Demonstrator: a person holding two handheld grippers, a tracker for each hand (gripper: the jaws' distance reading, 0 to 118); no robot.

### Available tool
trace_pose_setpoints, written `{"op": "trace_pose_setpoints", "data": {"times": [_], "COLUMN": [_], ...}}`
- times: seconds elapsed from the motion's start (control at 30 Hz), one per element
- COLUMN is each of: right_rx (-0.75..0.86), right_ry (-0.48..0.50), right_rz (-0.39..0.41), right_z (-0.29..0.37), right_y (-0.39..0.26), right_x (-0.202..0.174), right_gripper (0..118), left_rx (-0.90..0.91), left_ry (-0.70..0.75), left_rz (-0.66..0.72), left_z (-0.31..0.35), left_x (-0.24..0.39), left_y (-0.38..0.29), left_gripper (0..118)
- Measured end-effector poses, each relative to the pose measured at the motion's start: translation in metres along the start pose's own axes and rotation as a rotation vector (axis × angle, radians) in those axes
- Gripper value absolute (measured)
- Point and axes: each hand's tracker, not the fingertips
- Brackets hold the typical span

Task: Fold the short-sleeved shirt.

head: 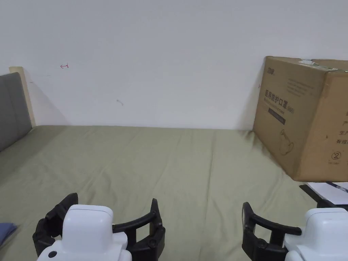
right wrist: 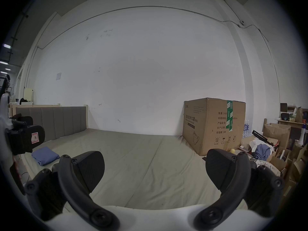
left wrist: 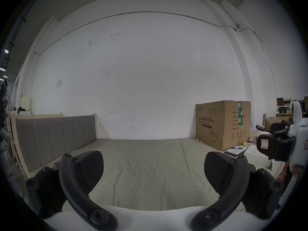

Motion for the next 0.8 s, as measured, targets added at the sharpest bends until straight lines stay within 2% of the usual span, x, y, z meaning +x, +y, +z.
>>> {"op": "trace_pose_setpoints", "data": {"times": [0.33, 0.47, 0.8], "right_rx": [-0.025, -0.044, -0.069], "right_ry": [0.016, 0.022, 0.038], "right_rz": [0.021, 0.036, 0.048], "right_z": [-0.005, -0.008, -0.01], "right_y": [-0.001, -0.004, -0.008], "right_x": [-0.007, -0.01, -0.017], "right_gripper": [118, 118, 118], "left_rx": [-0.015, -0.124, -0.184], "left_ry": [-0.006, 0.12, 0.048], "left_rz": [0.011, 0.02, 0.063], "left_z": [-0.003, -0.004, -0.003], "left_x": [-0.002, 0.005, 0.002], "left_y": [0.013, 0.02, 0.02], "left_gripper": [117, 117, 117]}}
